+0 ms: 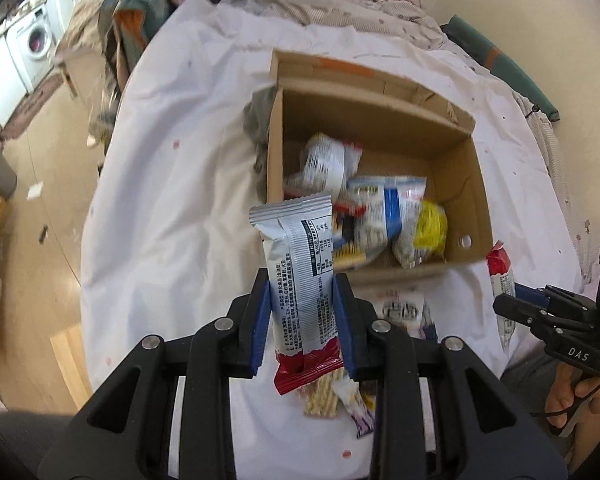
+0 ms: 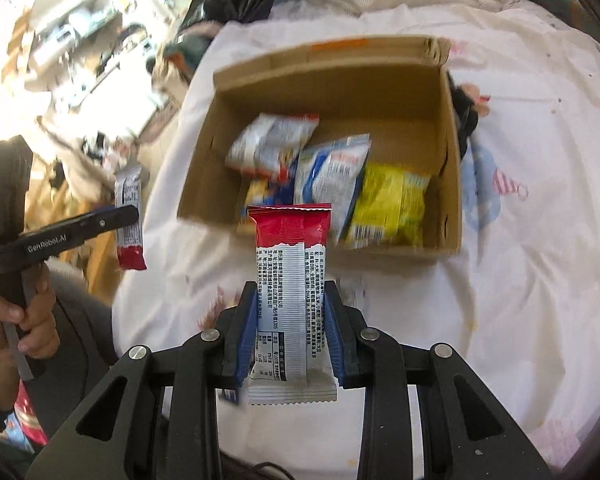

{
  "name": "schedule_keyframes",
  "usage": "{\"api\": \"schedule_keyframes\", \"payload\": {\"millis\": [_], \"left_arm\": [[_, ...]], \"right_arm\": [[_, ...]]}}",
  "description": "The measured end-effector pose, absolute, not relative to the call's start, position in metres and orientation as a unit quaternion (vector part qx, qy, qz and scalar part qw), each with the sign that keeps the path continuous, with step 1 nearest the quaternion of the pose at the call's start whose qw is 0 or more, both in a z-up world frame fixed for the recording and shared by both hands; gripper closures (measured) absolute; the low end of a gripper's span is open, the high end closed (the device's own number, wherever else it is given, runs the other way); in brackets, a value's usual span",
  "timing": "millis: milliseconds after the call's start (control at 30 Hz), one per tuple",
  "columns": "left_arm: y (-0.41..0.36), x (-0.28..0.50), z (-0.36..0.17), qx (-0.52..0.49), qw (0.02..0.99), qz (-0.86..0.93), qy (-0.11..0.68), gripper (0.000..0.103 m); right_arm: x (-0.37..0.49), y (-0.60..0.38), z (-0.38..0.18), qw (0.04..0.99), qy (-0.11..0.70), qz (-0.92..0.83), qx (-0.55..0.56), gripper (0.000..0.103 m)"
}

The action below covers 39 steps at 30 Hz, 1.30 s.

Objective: Organize snacks
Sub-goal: 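Grasp a white-and-red bar with the left gripper while the right grasps another bar, then lower both bars into the box and open both grippers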

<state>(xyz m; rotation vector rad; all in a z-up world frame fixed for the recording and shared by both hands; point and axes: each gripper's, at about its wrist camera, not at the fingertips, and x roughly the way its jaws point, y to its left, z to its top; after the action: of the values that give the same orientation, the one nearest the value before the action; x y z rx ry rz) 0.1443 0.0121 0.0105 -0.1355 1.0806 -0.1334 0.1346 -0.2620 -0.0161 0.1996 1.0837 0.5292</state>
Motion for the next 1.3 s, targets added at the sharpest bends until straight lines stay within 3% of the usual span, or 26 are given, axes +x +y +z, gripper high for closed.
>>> {"api": "schedule_keyframes", "payload": {"millis": [400,700,1300], "left_arm": [[-0.015,0.202,0.021,0.003,0.881,-0.059,0.47,0.077],[-0.023,0.217,-0.022,0.007,0.867,-0.069,0.493,0.077],[-0.014,0.226,-0.035,-0.043,0.844,-0.066,0.531,0.077]], "right_arm": [[0.186,-0.291,-0.009,0.859,0.432,0.198,0.19,0.07],[0.208,-0.293,-0.031,0.862,0.441,0.163,0.191,0.07],[0.22,-0.284,-0.065,0.859,0.467,0.135,0.16,0.07]]}}
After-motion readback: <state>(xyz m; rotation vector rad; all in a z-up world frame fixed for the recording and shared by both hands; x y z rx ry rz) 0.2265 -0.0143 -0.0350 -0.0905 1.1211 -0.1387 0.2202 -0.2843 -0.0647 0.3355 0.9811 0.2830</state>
